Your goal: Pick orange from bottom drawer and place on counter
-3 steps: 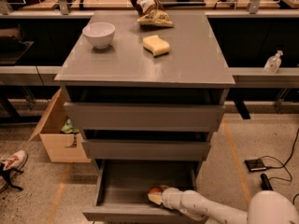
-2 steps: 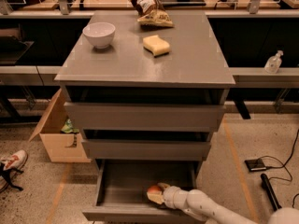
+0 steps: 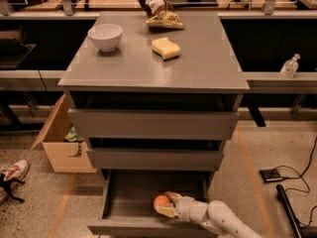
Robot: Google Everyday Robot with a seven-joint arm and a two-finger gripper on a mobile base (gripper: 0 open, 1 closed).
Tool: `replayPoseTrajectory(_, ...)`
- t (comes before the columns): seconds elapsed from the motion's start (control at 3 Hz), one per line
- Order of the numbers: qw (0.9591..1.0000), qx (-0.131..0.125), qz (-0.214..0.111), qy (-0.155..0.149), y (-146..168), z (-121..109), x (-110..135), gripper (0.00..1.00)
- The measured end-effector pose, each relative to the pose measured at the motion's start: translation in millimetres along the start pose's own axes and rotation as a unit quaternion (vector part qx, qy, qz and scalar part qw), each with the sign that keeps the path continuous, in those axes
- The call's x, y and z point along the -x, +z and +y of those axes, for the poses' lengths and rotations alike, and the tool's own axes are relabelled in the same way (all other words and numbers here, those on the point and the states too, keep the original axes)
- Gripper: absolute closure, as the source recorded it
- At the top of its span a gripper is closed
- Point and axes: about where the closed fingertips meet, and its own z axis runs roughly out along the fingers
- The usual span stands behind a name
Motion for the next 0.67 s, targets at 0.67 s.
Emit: replayPoseTrajectory(0.67,0.9993,0.026,-0.012,-0.023,-17.5,21.0,24.6,1.00)
